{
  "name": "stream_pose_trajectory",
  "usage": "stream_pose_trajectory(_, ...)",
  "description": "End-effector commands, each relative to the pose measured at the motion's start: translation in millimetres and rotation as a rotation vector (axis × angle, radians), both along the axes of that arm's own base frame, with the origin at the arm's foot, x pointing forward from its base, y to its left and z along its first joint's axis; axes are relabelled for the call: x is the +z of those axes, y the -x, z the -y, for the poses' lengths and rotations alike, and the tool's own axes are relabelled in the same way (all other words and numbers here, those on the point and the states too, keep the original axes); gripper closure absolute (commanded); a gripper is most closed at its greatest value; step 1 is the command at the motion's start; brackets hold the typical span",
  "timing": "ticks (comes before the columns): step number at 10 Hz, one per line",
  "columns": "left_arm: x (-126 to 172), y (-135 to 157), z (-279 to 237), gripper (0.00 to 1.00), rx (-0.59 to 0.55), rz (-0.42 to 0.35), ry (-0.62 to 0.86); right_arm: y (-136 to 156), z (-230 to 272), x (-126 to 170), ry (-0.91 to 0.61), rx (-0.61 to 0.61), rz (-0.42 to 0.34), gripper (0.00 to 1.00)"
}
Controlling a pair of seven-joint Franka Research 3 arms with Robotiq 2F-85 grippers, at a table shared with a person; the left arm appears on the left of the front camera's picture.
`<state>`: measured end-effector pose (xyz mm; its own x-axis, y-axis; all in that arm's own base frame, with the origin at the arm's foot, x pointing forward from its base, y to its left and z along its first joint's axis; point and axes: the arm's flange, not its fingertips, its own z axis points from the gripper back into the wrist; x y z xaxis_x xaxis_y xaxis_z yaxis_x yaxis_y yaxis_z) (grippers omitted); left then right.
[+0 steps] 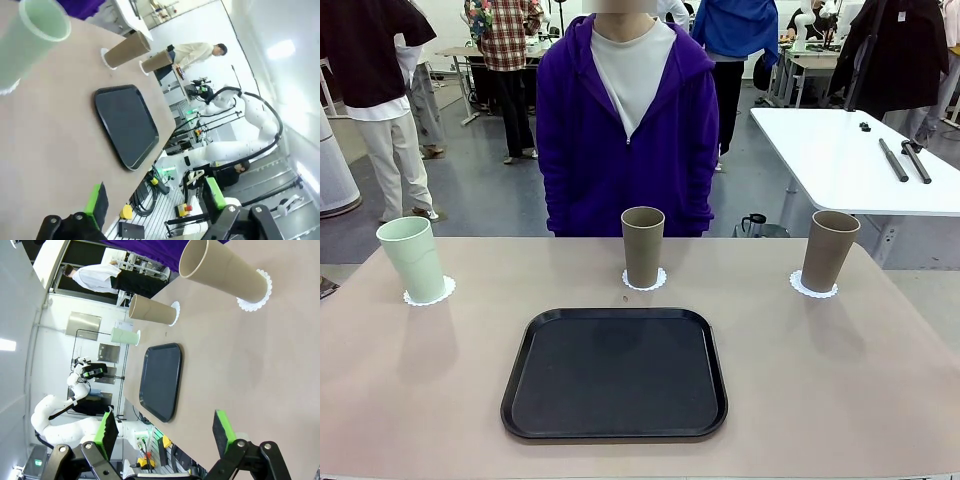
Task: Place coasters on the table and set cups on them.
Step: Take one Reusable plastic cup from the Flat Tray and place it on a coaster set by the human.
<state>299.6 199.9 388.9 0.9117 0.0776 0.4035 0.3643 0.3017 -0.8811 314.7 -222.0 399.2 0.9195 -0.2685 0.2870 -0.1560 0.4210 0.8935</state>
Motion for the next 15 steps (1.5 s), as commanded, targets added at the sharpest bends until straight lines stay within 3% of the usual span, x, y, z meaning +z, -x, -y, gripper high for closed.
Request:
stream_pose_trajectory(1,4,7,-13,0.0,0.04,-0.018,-0.028,0,0,1,-0.002,-0.001,0.004,0.0)
stream_pose_trajectory(4,-12,19,-37,0.0,0.115,-0.084,-0.051,0,0,1,-0.002,-0.001,0.004,0.0)
stream_pose_trajectory(6,-16,12,-39,0.0,0.125,-0.116,-0.076,0,0,1,-0.002,-0.001,0.004,0.0)
stream_pose_trajectory(7,-16,11,-35,0.0,0.094,-0.118,-0.123,0,0,1,-0.002,-0.001,0.004,0.0)
stream_pose_trajectory(8,-18,20,-40,0.0,0.126,-0.078,-0.047,0,0,1,-0.002,-0.001,0.004,0.0)
stream_pose_trajectory(15,-18,20,-40,0.0,0.126,-0.078,-0.047,0,0,1,-0.002,-0.001,0.004,0.0)
